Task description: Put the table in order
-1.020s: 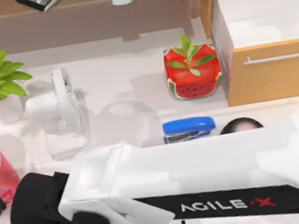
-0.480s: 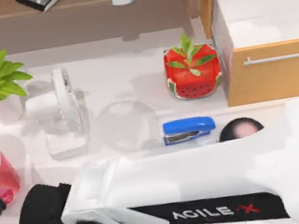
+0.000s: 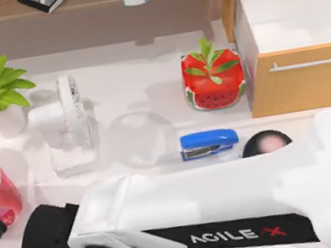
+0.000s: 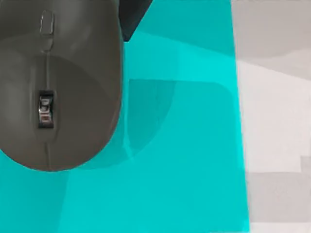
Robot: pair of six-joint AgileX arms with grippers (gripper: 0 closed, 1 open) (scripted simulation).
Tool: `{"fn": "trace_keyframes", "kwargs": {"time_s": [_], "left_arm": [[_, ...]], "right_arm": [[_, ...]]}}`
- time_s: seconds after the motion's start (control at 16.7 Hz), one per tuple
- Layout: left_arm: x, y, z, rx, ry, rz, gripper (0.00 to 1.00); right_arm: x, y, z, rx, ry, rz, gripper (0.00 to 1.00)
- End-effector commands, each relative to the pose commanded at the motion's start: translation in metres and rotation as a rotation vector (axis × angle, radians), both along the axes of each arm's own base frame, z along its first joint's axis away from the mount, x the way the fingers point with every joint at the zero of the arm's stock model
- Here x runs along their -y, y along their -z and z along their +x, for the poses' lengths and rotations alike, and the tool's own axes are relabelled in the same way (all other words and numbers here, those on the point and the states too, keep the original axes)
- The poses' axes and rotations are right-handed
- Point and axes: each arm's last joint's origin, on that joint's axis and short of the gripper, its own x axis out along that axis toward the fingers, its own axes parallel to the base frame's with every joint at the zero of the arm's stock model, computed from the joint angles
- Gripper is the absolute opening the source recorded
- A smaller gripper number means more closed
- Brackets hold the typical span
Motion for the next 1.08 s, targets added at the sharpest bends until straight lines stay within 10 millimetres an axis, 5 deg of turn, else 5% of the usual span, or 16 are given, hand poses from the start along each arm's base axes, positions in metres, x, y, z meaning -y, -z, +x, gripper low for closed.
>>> {"fn": "trace_keyframes", "kwargs": {"time_s": [0.3, 1.08], "left_arm": [[0.000, 0.000, 0.000, 0.000, 0.000, 0.000, 1.00], [0.000, 0.000, 0.000, 0.000, 0.000, 0.000, 1.00]], "right_arm": [[0.000, 0.000, 0.000, 0.000, 0.000, 0.000, 1.00], [0.007, -0.010, 0.011, 0.050, -0.059, 0.074, 1.00]]}}
